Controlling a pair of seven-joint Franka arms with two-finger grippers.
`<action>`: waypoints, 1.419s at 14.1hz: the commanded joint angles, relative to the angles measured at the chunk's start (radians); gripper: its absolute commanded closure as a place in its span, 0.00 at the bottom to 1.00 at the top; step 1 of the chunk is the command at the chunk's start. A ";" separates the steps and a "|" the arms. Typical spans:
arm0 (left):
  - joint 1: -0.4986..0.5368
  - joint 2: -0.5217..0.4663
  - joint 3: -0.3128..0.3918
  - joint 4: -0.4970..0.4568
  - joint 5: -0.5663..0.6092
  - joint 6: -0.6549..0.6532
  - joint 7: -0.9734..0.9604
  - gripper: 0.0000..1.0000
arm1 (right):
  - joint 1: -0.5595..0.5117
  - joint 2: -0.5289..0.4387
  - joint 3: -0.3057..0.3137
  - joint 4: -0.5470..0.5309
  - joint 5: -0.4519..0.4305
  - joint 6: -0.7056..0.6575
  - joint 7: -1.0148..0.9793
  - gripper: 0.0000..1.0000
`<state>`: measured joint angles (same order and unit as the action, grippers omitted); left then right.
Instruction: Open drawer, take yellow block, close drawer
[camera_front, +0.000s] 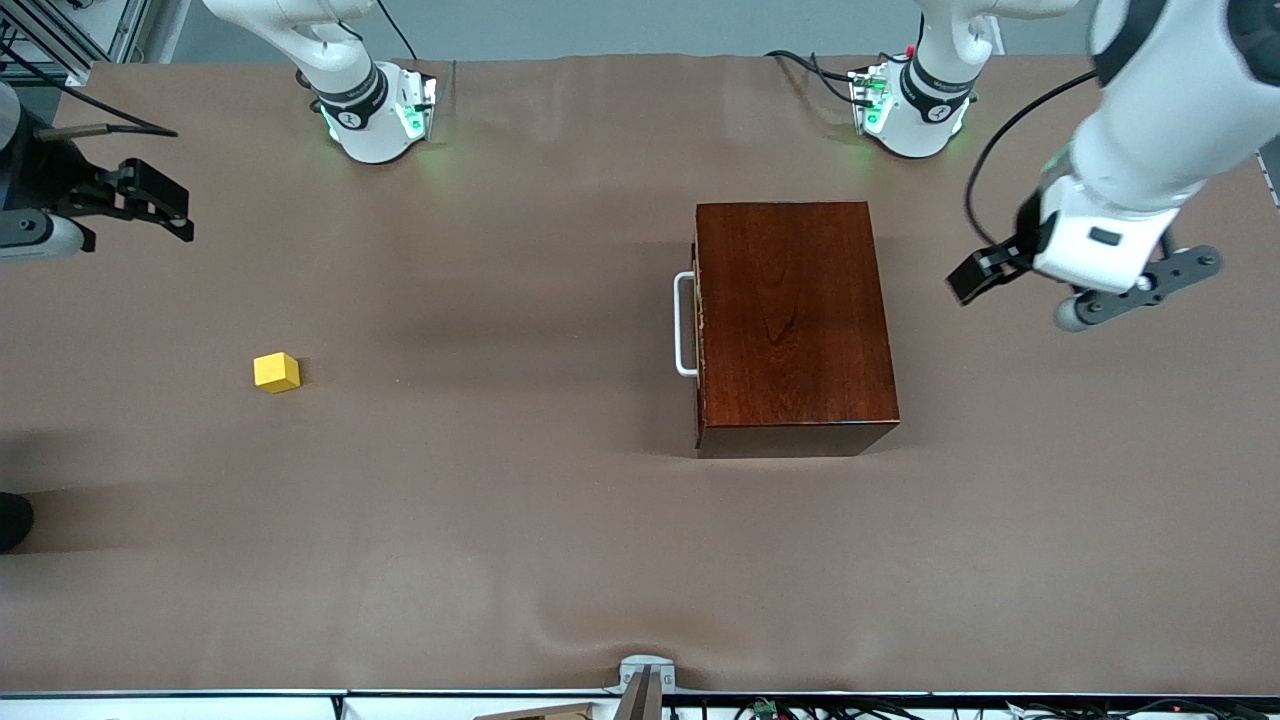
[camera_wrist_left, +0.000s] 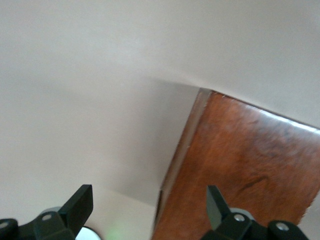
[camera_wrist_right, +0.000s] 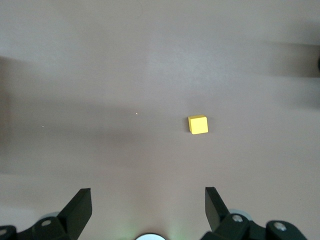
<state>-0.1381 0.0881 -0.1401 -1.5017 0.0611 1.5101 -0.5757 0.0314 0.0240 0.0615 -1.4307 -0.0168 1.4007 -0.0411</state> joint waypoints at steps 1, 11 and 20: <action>0.093 -0.050 -0.010 -0.034 -0.017 -0.039 0.230 0.00 | -0.011 -0.092 0.000 -0.117 0.031 0.058 -0.016 0.00; 0.147 -0.200 0.002 -0.086 -0.018 -0.082 0.539 0.00 | -0.036 -0.056 0.004 -0.007 -0.009 0.014 -0.126 0.00; 0.121 -0.226 0.037 -0.077 -0.076 -0.111 0.534 0.00 | -0.031 -0.056 0.006 0.004 -0.012 0.012 -0.123 0.00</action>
<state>-0.0080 -0.1155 -0.1199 -1.5631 0.0068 1.4061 -0.0582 0.0098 -0.0344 0.0579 -1.4459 -0.0174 1.4276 -0.1519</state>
